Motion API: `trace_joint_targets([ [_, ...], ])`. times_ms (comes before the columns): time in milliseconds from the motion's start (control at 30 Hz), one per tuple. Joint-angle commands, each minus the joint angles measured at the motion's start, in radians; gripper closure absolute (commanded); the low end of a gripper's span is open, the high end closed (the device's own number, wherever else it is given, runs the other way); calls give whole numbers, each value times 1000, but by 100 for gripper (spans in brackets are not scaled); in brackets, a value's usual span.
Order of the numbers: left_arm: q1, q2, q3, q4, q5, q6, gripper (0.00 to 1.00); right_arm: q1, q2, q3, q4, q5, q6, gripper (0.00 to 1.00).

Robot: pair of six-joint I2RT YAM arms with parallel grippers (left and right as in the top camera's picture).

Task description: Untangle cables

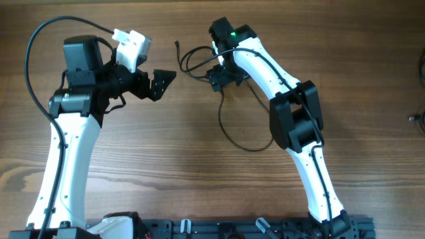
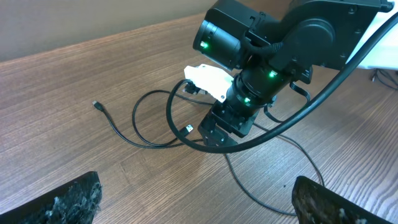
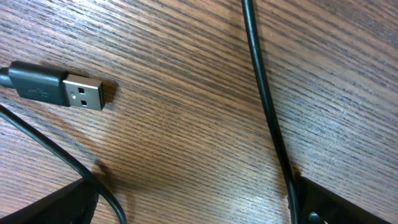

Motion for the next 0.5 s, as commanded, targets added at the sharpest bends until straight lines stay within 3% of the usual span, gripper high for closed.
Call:
trace_joint_targets([
  [0, 5, 8, 14, 7, -6, 2, 0, 0, 68, -10, -23, 84, 24, 0],
  [233, 5, 8, 14, 8, -6, 2, 0, 1, 91, -10, -40, 84, 28, 0],
  [267, 5, 8, 14, 8, -6, 2, 0, 1, 91, -10, -40, 84, 32, 5],
  [367, 5, 8, 14, 11, -6, 2, 0, 1, 91, -10, -40, 68, 31, 37],
  [467, 5, 8, 14, 11, -6, 2, 0, 1, 91, -10, -40, 37, 17, 49],
])
